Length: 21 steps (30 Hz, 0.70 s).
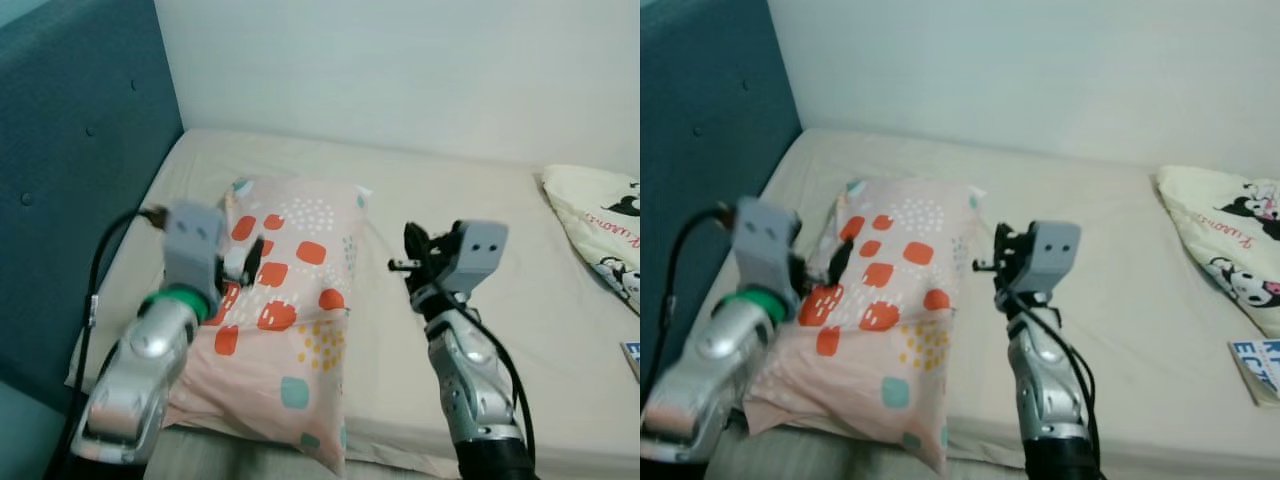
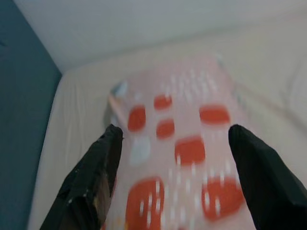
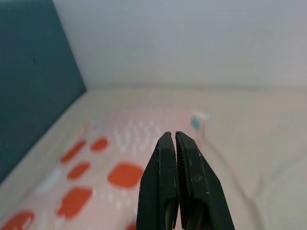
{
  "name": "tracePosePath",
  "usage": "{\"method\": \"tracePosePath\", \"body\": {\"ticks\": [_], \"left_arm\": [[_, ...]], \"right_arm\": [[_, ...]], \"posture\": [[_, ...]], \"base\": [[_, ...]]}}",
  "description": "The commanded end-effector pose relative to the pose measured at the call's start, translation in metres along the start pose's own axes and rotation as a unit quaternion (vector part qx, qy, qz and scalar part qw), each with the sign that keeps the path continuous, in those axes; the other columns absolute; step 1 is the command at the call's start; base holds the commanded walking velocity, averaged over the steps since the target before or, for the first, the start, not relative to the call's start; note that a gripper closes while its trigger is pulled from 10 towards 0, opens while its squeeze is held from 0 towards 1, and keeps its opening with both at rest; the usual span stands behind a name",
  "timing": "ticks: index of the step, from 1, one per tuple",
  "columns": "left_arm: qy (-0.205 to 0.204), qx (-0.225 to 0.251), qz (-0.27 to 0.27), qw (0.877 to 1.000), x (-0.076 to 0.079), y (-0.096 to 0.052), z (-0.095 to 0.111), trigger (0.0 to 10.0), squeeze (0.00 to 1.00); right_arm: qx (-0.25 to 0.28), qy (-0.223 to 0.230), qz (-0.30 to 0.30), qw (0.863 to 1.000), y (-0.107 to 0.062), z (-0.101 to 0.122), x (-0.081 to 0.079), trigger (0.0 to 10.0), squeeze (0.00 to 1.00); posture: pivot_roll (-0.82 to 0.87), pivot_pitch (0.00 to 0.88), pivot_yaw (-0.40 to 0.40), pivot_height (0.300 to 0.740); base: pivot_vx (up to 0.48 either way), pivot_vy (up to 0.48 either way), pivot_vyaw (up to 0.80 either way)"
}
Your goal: Clean up the room
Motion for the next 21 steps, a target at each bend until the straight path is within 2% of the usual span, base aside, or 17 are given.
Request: {"method": "tracePosePath", "body": {"ticks": [1,2,3,4,5,6,11,21], "left_arm": [[0.011,-0.003,0.000,1.000,0.004,-0.001,-0.005,10.0,0.00],[-0.016,-0.015,0.001,1.000,0.006,-0.002,-0.013,10.0,0.00],[-0.016,-0.015,0.001,1.000,0.006,-0.002,-0.013,10.0,0.00],[-0.041,-0.022,0.008,0.999,0.007,-0.002,-0.017,10.0,0.00],[-0.041,-0.022,0.008,0.999,0.007,-0.002,-0.017,10.0,0.00],[-0.060,-0.024,0.016,0.998,0.008,-0.001,-0.018,10.0,0.00],[-0.065,-0.011,0.024,0.998,0.008,0.004,-0.012,10.0,0.00],[-0.077,0.009,0.026,0.997,0.014,0.009,-0.008,10.0,0.00]], "right_arm": [[-0.017,-0.010,-0.006,1.000,-0.005,-0.012,0.003,10.0,0.00],[-0.033,-0.019,-0.009,0.999,-0.010,-0.024,0.005,10.0,0.00],[-0.033,-0.019,-0.009,0.999,-0.010,-0.024,0.005,10.0,0.00],[-0.052,-0.021,-0.012,0.998,-0.016,-0.037,0.007,10.0,0.00],[-0.052,-0.021,-0.012,0.998,-0.016,-0.037,0.007,10.0,0.00],[-0.065,-0.020,-0.014,0.998,-0.022,-0.047,0.007,10.0,0.00],[-0.080,-0.015,-0.018,0.996,-0.028,-0.059,0.005,10.0,0.00],[-0.072,-0.025,-0.032,0.997,-0.026,-0.057,0.015,10.0,0.00]], "posture": [[0.02,0.072,0.008,0.740],[0.02,0.067,0.007,0.740],[0.02,0.067,0.007,0.740],[0.02,0.068,0.004,0.740],[0.02,0.068,0.004,0.740],[0.03,0.066,0.002,0.740],[0.03,0.066,0.002,0.740],[0.01,0.060,0.004,0.740]], "base": [[0.000,0.000,0.00],[0.000,0.000,0.00],[0.000,0.000,0.00],[0.000,0.000,0.00],[0.000,0.000,0.00],[0.000,0.000,0.00],[0.000,0.000,0.00],[0.000,0.000,0.00]]}}
Point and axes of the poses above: a point about 5 cm out from each wrist's last joint towards the gripper, its own y axis pointing out of the wrist towards the gripper, its own z axis along the axis of the wrist's last joint, x = y × z, the point moved 5 cm from there along y, pointing out of the wrist towards the gripper, and after that the axes turned 14 degrees about y, right-handed, at the moved point
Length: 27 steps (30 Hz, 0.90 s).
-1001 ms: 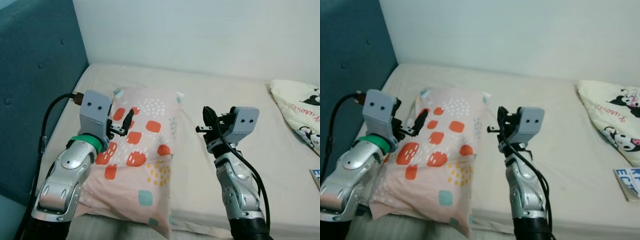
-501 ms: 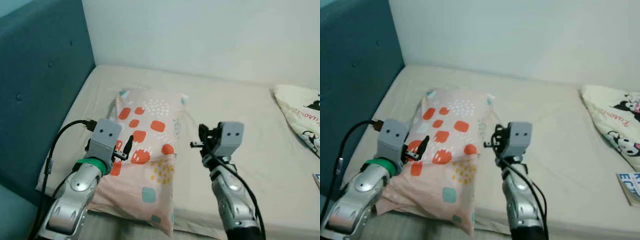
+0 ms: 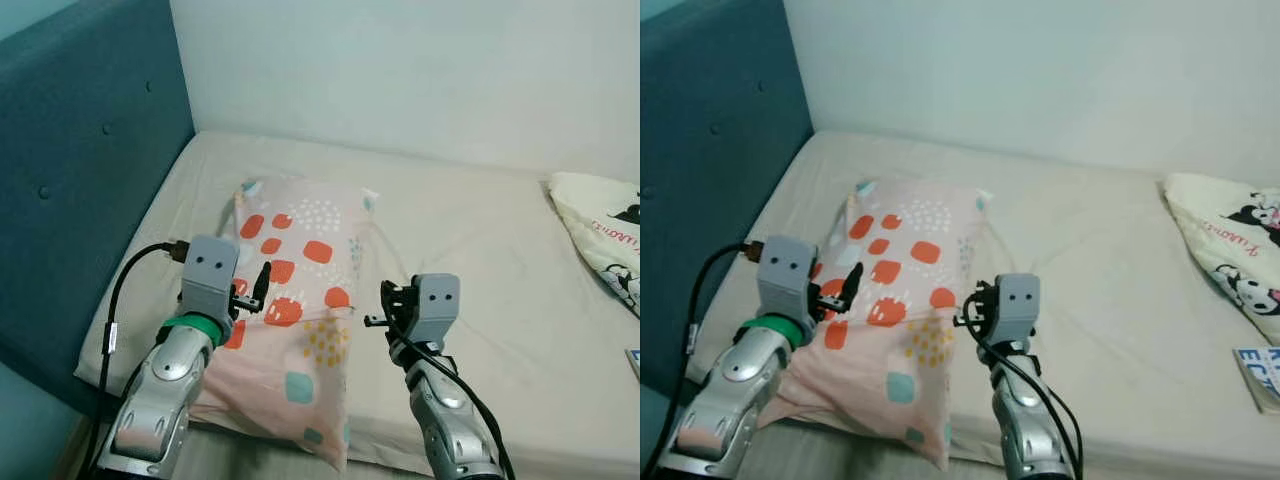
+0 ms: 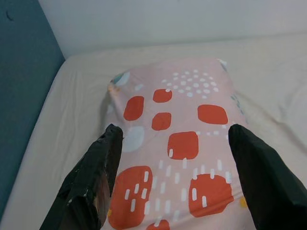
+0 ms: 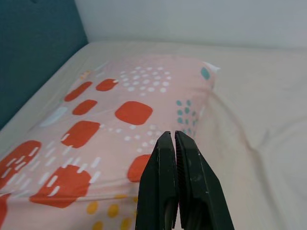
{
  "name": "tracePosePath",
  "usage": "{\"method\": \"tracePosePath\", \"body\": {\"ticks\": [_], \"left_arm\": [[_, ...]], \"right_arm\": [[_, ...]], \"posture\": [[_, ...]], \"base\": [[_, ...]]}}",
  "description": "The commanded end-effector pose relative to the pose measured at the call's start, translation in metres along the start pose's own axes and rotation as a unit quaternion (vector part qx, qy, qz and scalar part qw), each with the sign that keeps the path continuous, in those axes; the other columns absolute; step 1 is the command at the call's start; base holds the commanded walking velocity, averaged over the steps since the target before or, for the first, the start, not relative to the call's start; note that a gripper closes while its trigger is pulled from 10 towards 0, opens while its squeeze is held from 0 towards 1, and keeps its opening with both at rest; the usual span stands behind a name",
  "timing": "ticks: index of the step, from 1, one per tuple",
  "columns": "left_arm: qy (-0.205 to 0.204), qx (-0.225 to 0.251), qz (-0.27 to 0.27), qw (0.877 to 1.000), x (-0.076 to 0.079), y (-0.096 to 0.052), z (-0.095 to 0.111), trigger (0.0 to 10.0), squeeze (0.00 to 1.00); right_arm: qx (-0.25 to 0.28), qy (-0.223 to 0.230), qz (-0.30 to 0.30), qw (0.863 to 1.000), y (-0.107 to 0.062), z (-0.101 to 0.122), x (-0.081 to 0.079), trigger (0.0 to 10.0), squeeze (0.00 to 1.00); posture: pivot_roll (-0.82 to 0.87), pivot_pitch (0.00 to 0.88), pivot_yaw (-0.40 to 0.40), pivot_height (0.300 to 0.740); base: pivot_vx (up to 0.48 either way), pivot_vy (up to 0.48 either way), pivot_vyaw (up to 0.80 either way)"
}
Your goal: Clean up the room
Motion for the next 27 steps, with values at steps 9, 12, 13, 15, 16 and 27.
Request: {"method": "tracePosePath", "body": {"ticks": [9,12,13,15,16,27], "left_arm": [[0.009,0.014,-0.007,1.000,0.008,0.002,0.002,10.0,0.00],[0.009,0.016,-0.007,1.000,0.008,0.003,0.002,10.0,0.00],[0.009,0.016,-0.007,1.000,0.008,0.003,0.002,10.0,0.00],[0.009,0.017,-0.007,1.000,0.008,0.003,0.001,10.0,0.00],[0.009,0.017,-0.007,1.000,0.008,0.003,0.001,10.0,0.00],[0.006,0.020,-0.003,1.000,0.005,0.003,0.002,10.0,0.00]], "right_arm": [[0.005,-0.006,-0.018,1.000,0.001,0.002,0.013,10.0,0.00],[0.006,-0.008,-0.019,1.000,0.001,0.002,0.014,10.0,0.00],[0.006,-0.008,-0.020,1.000,0.001,0.003,0.015,10.0,0.00],[0.007,-0.010,-0.021,1.000,0.002,0.002,0.016,10.0,0.00],[0.007,-0.010,-0.021,1.000,0.002,0.002,0.016,10.0,0.00],[0.006,-0.007,-0.025,1.000,0.003,0.002,0.019,10.0,0.00]], "posture": [[0.00,0.060,0.000,0.740],[0.00,0.061,0.000,0.740],[0.00,0.061,0.000,0.740],[0.00,0.061,0.000,0.740],[0.00,0.061,0.000,0.740],[0.01,0.065,0.000,0.740]], "base": [[0.000,-0.357,0.00],[0.000,-0.463,0.00],[0.000,-0.461,0.00],[0.000,-0.454,0.00],[0.000,-0.442,0.00],[0.000,-0.317,-0.62]]}}
Point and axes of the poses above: a point about 5 cm out from each wrist's last joint towards the gripper, its own y axis pointing out of the wrist towards the gripper, its own z axis along the axis of the wrist's last joint, x = y × z, the point moved 5 cm from there along y, pointing out of the wrist towards the gripper, and after that the axes turned 14 degrees about y, right-handed, at the moved point
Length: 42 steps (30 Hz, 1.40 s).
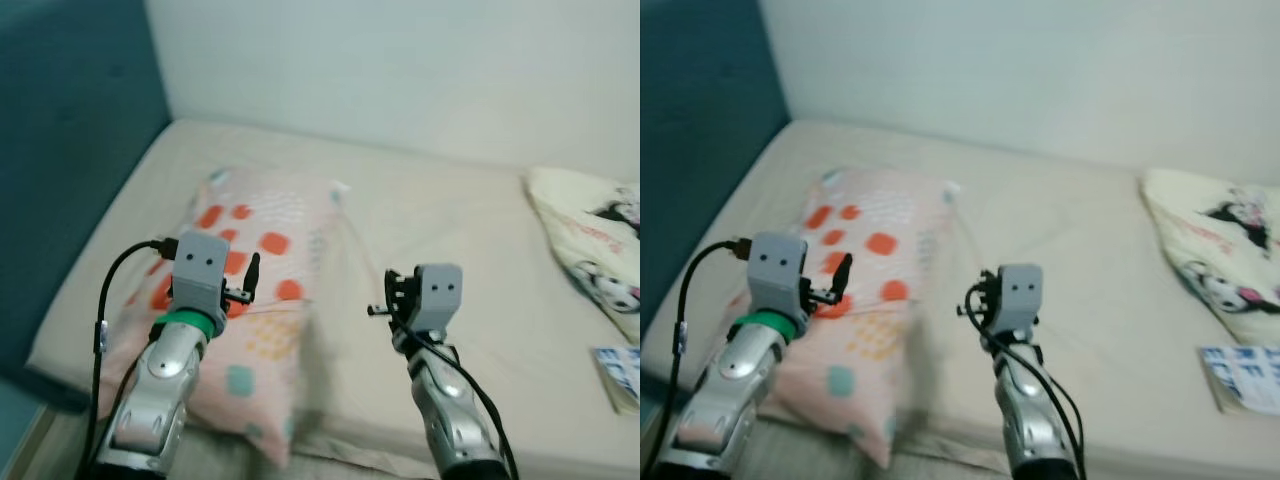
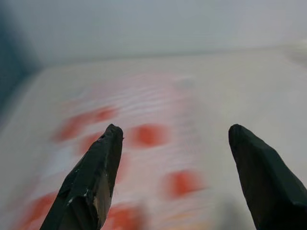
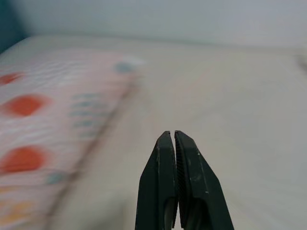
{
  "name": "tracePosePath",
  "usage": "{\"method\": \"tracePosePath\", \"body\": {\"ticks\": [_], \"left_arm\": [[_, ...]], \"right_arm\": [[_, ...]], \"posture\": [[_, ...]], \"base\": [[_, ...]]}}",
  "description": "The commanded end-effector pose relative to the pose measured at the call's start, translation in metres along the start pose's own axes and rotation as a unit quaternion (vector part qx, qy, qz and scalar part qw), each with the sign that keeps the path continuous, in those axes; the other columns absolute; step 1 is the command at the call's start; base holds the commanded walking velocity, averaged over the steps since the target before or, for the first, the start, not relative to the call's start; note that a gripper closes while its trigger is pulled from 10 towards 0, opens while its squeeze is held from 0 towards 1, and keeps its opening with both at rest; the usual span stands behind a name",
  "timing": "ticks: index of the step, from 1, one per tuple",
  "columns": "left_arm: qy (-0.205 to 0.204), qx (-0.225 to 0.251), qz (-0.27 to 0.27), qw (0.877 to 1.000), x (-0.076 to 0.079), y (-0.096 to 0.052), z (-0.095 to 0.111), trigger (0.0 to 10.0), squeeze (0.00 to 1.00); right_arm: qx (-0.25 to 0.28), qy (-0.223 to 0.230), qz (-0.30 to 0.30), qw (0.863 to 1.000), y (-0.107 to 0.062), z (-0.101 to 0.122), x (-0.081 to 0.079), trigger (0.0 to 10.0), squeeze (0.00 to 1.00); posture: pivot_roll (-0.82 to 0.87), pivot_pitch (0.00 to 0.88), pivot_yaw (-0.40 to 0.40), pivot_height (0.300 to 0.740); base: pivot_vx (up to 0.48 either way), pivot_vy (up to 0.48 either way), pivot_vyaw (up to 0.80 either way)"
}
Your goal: Clean up the room
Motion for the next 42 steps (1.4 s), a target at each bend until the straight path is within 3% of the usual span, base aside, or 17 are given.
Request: {"method": "tracePosePath", "body": {"ticks": [1,42], "left_arm": [[0.006,-0.005,0.006,1.000,-0.0057,-0.0012,-0.0035,10.0,0.00],[-0.002,0.002,0.025,1.000,-0.0123,0.0030,-0.0023,10.0,0.00]], "right_arm": [[0.003,0.006,0.005,1.000,0.0010,0.0004,-0.0054,10.0,0.00],[0.004,-0.004,0.014,1.000,0.0027,-0.0012,-0.0074,10.0,0.00]], "posture": [[0.01,0.065,0.000,0.740],[0.00,0.056,0.000,0.740]], "base": [[0.000,0.000,-0.51],[0.000,-0.016,0.00]]}}
Point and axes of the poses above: a point about 5 cm out from each wrist's last joint towards the gripper, its own y axis pointing out of the wrist towards the gripper, its own z axis along the axis of the wrist's last joint, x = y × z, the point moved 5 cm from there along y, pointing out of the wrist towards the gripper, and after that the axes turned 14 degrees about y, right-handed, at the moved point
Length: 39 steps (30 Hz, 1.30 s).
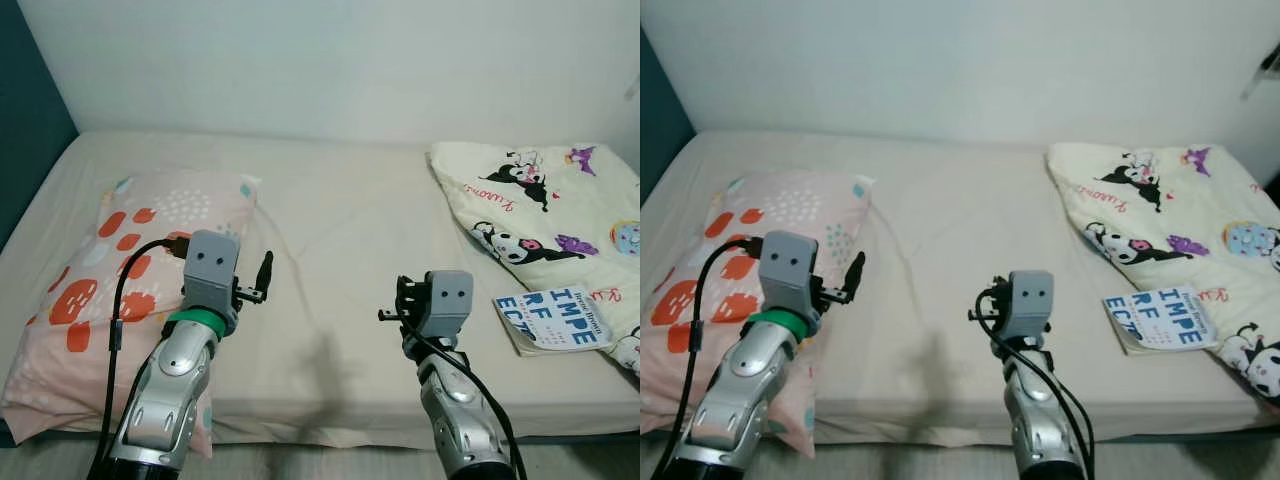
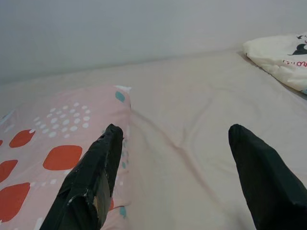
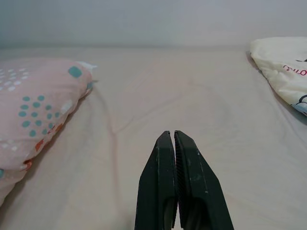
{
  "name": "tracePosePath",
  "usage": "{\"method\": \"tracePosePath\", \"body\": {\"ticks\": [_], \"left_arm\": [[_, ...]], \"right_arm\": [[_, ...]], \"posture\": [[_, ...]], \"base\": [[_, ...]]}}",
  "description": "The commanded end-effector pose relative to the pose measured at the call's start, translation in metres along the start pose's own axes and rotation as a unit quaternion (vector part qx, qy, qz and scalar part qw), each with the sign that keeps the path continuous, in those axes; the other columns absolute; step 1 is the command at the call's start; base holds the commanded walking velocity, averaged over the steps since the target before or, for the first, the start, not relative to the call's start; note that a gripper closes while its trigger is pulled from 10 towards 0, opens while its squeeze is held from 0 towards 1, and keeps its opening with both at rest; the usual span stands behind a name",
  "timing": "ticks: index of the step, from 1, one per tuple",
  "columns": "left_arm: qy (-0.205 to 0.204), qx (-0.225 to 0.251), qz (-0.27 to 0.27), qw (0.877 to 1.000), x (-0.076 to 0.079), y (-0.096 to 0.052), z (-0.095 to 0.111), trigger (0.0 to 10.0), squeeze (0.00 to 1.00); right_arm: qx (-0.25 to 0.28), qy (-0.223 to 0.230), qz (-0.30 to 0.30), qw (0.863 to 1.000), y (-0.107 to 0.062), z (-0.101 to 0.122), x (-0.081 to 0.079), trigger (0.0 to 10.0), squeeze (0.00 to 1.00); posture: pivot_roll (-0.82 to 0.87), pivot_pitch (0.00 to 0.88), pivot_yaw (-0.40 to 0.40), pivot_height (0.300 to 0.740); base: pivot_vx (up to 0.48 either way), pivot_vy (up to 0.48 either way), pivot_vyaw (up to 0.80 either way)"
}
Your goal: Clean up the room
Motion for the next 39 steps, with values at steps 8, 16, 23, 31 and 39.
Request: {"method": "tracePosePath", "body": {"ticks": [8,16,23,31,39], "left_arm": [[-0.006,0.000,-0.004,1.000,0.0040,0.0018,-0.0006,10.0,0.00],[-0.010,0.002,-0.003,1.000,0.0040,0.0029,0.0007,10.0,0.00],[-0.010,0.004,-0.003,1.000,0.0034,0.0039,0.0015,10.0,0.00],[-0.022,0.005,0.002,1.000,0.0012,0.0044,0.0023,10.0,0.00],[-0.034,0.006,0.012,0.999,-0.0019,0.0053,0.0034,10.0,0.00]], "right_arm": [[-0.012,-0.006,-0.003,1.000,-0.0015,-0.0061,0.0039,10.0,0.00],[-0.012,-0.007,-0.004,1.000,-0.0016,-0.0063,0.0051,10.0,0.00],[-0.013,-0.006,-0.004,1.000,-0.0019,-0.0075,0.0045,10.0,0.00],[-0.013,-0.006,-0.004,1.000,-0.0017,-0.0081,0.0043,10.0,0.00],[-0.013,-0.006,-0.004,1.000,-0.0014,-0.0081,0.0046,10.0,0.00]], "posture": [[0.00,0.055,-0.002,0.740],[0.00,0.057,-0.003,0.740],[0.00,0.058,-0.002,0.740],[0.00,0.058,-0.001,0.740],[0.00,0.056,-0.001,0.740]], "base": [[0.000,-0.370,0.00],[0.000,-0.330,0.00],[0.000,-0.283,0.00],[0.000,-0.307,0.00],[0.000,0.000,0.00]]}}
Point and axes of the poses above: a point about 5 cm out from each wrist's last joint towards the gripper, its own y axis pointing out of the wrist towards the gripper, its own z axis along the axis of the wrist's last joint, x = y × z, the point moved 5 cm from there along y, pointing out of the wrist towards the gripper, and after that the axes turned 14 degrees about y, right-handed, at the moved point
